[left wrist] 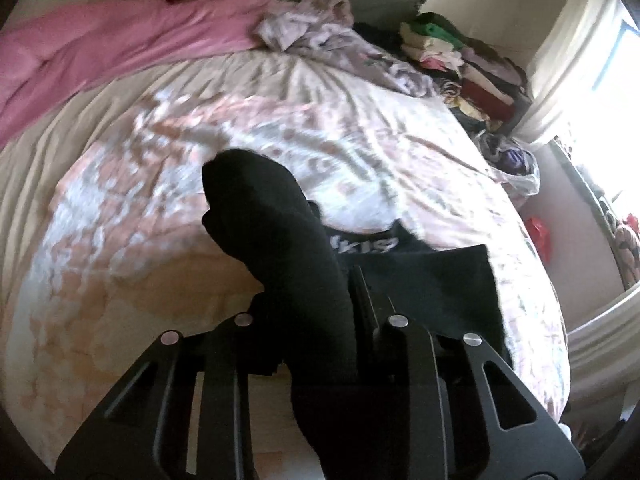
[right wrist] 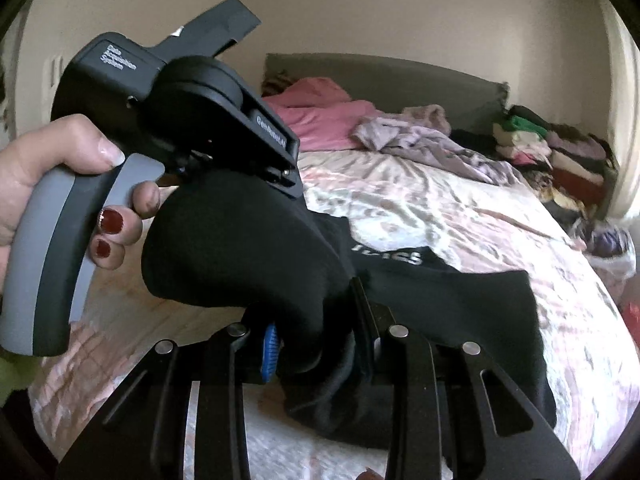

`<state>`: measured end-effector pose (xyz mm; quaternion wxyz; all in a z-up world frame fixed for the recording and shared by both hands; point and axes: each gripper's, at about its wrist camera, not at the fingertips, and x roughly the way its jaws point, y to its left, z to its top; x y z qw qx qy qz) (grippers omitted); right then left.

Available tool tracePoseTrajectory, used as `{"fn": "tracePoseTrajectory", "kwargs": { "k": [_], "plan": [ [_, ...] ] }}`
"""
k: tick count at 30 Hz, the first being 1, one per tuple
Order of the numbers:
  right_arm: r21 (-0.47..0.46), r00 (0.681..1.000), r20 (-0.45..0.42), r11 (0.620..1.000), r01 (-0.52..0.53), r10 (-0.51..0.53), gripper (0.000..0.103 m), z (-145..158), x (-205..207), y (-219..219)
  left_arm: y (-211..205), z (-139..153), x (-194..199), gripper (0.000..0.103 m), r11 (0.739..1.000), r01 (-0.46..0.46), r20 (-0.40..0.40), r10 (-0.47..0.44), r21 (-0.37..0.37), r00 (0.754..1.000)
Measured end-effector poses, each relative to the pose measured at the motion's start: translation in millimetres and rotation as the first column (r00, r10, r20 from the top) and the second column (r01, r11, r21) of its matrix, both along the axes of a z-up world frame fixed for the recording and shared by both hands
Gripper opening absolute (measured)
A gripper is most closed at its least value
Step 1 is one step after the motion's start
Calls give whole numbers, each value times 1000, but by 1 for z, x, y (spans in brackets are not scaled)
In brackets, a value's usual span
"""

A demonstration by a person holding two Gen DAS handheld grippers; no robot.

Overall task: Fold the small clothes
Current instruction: 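Lift the sweatshirt edge with both tools and fold it over, then lay the folded edge down and open both tools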

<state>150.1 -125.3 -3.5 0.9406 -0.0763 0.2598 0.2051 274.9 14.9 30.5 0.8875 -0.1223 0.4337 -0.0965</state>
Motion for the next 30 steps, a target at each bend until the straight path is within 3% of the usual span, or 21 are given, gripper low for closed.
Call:
{"fn": "tracePoseTrajectory", "kwargs": {
  "k": [11,30],
  "plan": [
    [145,990,-76,981,128,-118,21,2,-3,-69,-93,16,4,19,993,95,31,-97,76,995],
    [252,939,-254,922,296,-232,17,-29,-1,-140,-200,-26,19,19,965,185,-43,-180,185,983]
  ]
}}
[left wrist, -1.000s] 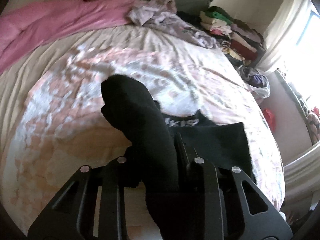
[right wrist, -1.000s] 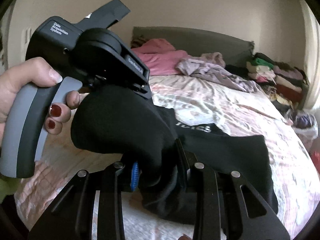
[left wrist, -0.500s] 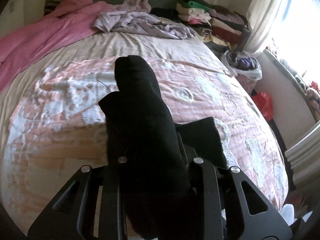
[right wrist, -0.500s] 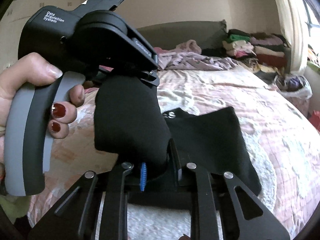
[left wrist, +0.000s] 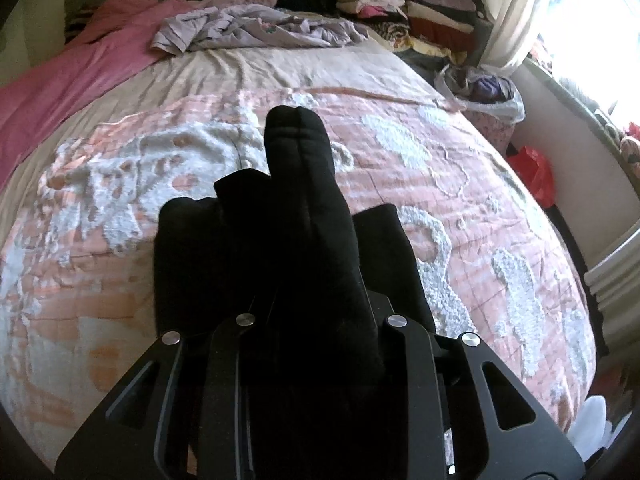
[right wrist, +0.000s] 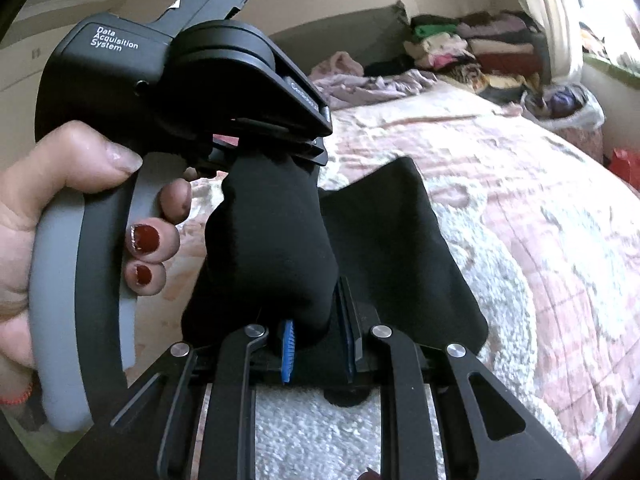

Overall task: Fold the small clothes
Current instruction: 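Lay the folded edge down and open both tools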

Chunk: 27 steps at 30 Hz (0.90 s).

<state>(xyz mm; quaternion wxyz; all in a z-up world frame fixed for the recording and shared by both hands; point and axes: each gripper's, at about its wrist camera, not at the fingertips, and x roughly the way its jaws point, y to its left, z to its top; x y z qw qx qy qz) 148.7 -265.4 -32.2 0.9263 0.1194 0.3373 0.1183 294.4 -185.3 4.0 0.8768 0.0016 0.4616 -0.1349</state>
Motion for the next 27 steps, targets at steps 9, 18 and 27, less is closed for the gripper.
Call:
{"fn": "tracePoseTrajectory", "kwargs": {
  "k": [9,18,27],
  "plan": [
    [52,997,-79,998,24,-19,17,-18,7,-12,-11,-14,5,49,998,46,-28,-47,-34,998],
    [113,986,-158,991,67,-49,27,-32,6,-31,36,27,-24,58,996,3,115,7,-92,993],
    [162,987,-155,984,78,-52,60,-19,-11,-45,97,-23,-38,58,994,-104,31,105,-26,994]
  ]
}}
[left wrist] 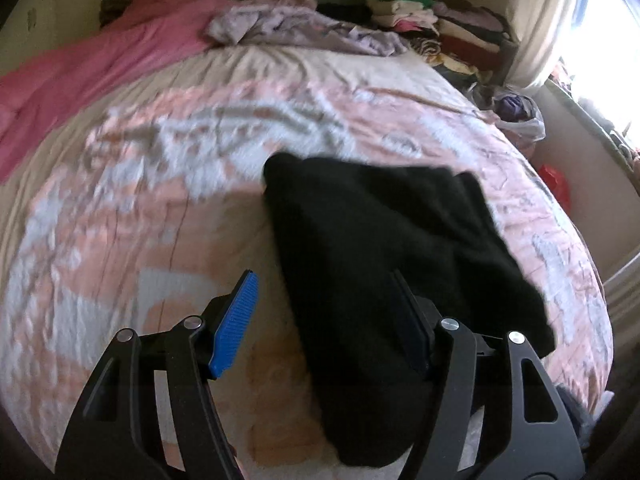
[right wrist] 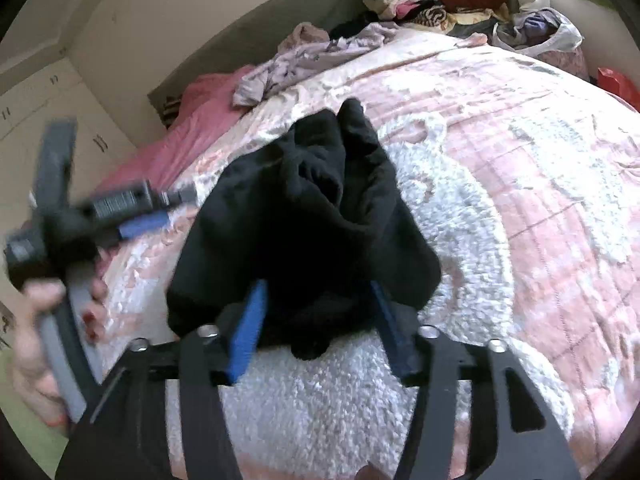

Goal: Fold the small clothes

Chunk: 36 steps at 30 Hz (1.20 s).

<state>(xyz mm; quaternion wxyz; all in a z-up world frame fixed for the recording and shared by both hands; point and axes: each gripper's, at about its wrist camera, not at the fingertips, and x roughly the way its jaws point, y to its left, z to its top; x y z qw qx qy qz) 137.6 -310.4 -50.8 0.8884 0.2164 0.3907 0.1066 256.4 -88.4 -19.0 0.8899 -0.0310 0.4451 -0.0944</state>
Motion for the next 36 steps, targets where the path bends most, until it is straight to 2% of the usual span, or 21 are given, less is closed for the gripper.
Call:
{"fn": "tracePoseTrajectory", "kwargs": {
  "k": [6,9,10,13,18,25,31,36],
  "plan": [
    [-39,998,36,998,46,-44,72,17,-10,-17,8,-12,-16,58,1000,1,9,-1,0,1000],
    [-85,998,40,996,42,-39,73,22,-9,-22,4,-9,-24,58,1000,12,40,-12,18,999],
    [-99,999,39,994,38,-34,80,24,-7,-23,3,-8,-25,58,1000,17,45,-18,22,999],
    [-122,999,42,992,24,-19,87,30,0,-23,0,-6,-30,58,999,35,57,-37,30,998],
    [-134,999,48,991,-4,10,89,44,17,-21,-4,-8,-30,60,998,51,53,-53,40,997],
    [-161,997,22,984,-70,74,89,59,67,-8,-3,-12,-31,60,998,48,49,-49,37,998],
    [-134,999,-25,990,-49,46,89,45,102,-9,-4,-15,-32,61,998,52,46,-54,35,997],
    [-120,997,-55,991,-67,61,89,27,104,-14,-7,-19,-36,63,998,58,51,-59,28,997]
  ]
}}
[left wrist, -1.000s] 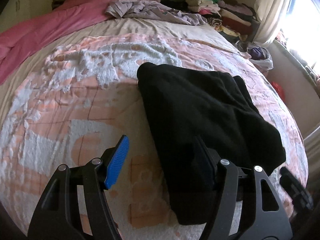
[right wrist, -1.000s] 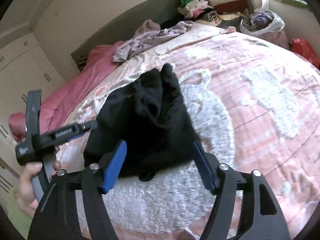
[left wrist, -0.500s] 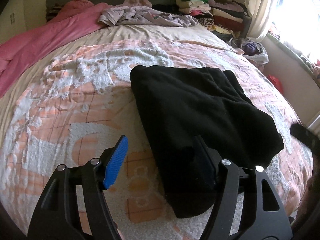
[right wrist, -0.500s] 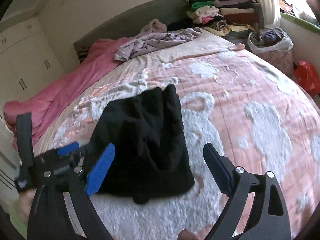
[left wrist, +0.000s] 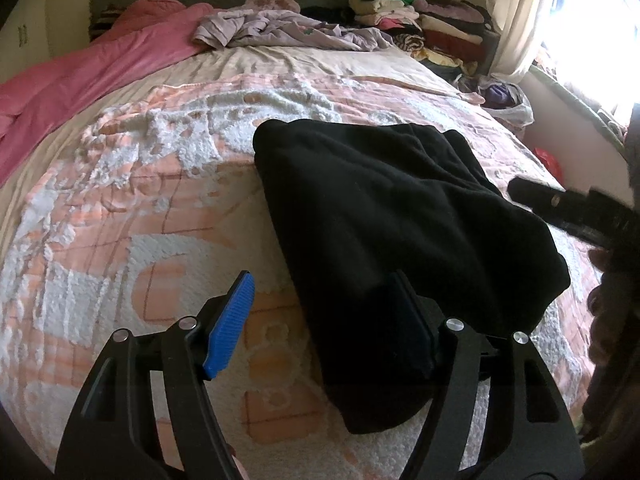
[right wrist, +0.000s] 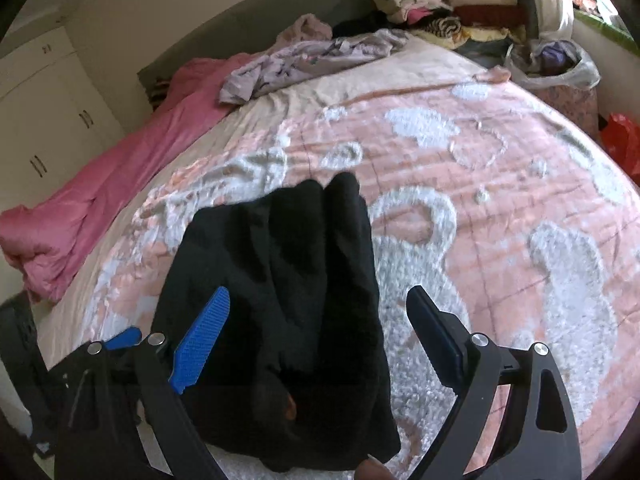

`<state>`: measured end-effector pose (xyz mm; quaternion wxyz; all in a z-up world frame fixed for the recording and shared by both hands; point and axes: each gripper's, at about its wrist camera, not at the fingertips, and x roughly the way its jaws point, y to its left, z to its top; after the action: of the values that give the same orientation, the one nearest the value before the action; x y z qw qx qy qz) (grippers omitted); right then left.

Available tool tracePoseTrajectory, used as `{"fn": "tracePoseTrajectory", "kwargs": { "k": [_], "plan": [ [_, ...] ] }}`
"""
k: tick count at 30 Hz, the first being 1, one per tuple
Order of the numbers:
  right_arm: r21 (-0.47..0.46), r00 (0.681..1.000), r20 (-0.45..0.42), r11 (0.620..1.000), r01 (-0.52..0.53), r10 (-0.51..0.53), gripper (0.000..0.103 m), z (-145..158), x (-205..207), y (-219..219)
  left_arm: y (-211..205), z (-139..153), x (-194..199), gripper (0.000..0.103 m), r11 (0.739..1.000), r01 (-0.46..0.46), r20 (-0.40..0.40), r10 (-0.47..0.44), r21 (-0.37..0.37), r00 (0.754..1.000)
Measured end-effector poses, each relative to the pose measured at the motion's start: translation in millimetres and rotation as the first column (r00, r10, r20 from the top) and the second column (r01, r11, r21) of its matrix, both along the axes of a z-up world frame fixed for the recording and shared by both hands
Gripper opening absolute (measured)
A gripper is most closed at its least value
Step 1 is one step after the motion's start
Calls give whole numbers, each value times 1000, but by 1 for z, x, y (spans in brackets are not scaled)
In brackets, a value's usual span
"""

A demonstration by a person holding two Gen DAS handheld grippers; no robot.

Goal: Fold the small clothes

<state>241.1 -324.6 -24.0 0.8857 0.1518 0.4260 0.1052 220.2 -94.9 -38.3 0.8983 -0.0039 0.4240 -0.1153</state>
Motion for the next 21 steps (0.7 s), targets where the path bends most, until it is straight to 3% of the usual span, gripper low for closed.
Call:
{"fn": "tracePoseTrajectory", "kwargs": {
  "k": [6,10,15,17,21],
  "plan": [
    [-10,997,7,997,-71,71,72,-6,1,14,-1,-5,-3,64,1000,-11,2,11,-25,1000],
    [-33,995,7,995,-96,96,49,-12,3,17,0,-6,-4,64,999,-17,3,17,-35,1000],
    [0,996,-27,997,-81,81,52,-29,9,12,0,-6,-4,66,999,-15,1,16,-32,1000],
    [-2,997,-35,998,-68,68,57,-30,8,11,0,-6,-4,66,999,-17,0,17,-35,1000],
    [-23,995,-33,995,-94,93,44,-27,5,14,1,-7,-4,66,999,-14,-4,14,-39,1000]
  ]
}}
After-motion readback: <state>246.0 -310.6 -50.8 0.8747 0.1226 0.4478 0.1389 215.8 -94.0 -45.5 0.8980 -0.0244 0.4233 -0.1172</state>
